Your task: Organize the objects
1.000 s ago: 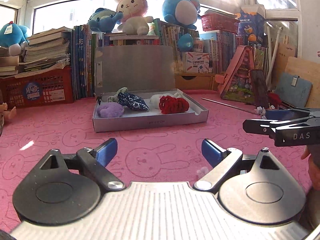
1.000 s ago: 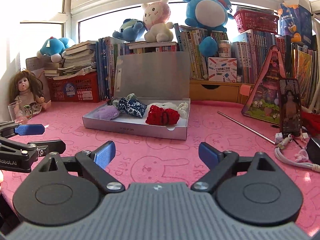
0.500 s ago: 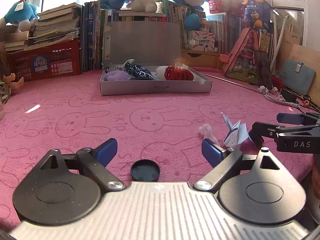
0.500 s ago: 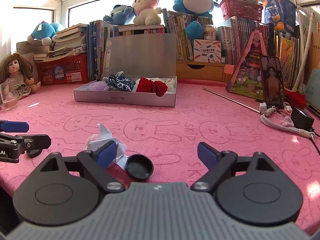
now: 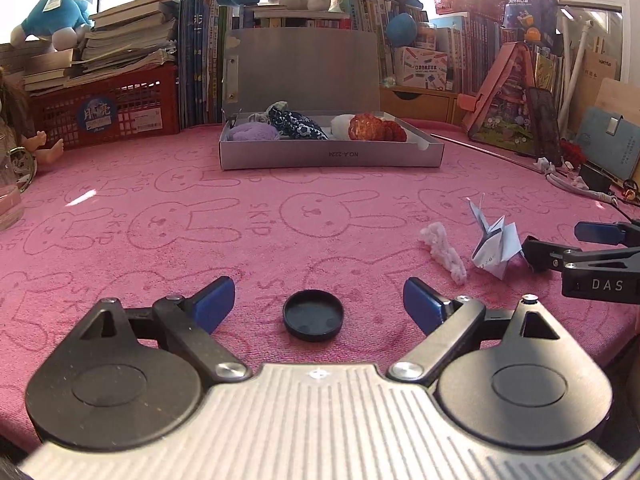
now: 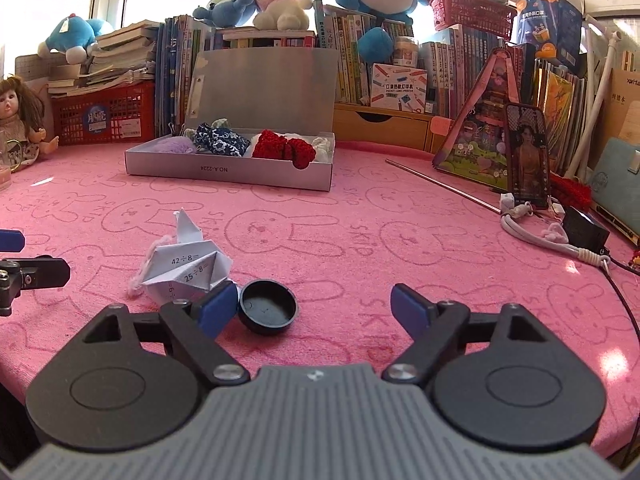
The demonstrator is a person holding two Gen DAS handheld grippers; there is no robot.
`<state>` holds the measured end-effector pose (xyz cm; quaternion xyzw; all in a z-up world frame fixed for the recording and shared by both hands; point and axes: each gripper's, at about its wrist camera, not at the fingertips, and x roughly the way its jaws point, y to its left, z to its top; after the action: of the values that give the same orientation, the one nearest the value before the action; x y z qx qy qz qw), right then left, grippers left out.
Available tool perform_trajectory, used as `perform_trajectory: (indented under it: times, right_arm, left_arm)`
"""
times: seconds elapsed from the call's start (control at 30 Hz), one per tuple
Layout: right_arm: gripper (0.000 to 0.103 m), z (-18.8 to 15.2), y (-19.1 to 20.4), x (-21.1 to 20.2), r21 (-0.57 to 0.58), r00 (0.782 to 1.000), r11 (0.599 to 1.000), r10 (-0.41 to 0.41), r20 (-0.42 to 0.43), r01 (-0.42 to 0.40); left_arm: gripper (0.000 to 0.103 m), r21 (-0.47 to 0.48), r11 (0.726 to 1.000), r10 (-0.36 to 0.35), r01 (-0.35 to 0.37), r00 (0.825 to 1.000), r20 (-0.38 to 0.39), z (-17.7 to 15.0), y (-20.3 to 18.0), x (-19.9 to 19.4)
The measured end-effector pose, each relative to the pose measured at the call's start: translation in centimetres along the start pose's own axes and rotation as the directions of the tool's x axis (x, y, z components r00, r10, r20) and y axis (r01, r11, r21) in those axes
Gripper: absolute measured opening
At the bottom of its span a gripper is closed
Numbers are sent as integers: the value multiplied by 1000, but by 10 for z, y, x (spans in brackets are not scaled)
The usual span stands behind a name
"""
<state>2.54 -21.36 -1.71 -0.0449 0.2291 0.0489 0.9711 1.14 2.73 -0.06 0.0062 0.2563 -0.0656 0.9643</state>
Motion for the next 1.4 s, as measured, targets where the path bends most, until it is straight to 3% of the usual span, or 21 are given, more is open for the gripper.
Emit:
perform_trajectory:
  times: [0.27,0.63,0.73,0.8,1.0,1.27,1.4]
  right_arm:
    - [89,-4,-4,6,20,997,998,-66,-33,67]
    - [86,-5,-1,7,41,998,997,-60,-27,61]
    - [82,-5,2,7,44,998,998,-52,-24,53]
    - [80,-5,4,7,44,999,998,-46,-22,47]
    - [69,-4,8,5,38,1000,999,-20,-18,21]
    - [43,-3,15,2,7,1000,1000,12,-12,-11]
    - [37,-2,17,1,1,1000,1000,21,-14,-21]
  left_arm:
    - [94,-7,1000,17,-17,1000,-16,-4,0,2]
    - [94,10,998,57,-57,998,5,-10,-7,3]
    - [85,12,998,54,-55,998,15,-11,-9,1]
    - [72,13,999,50,-50,999,20,-11,-9,-2]
    - [54,11,999,50,-50,998,23,-10,-9,-4]
    - [37,-3,999,42,-42,999,22,-8,-10,-5]
    - [37,-17,999,35,-35,999,21,-8,-11,-5]
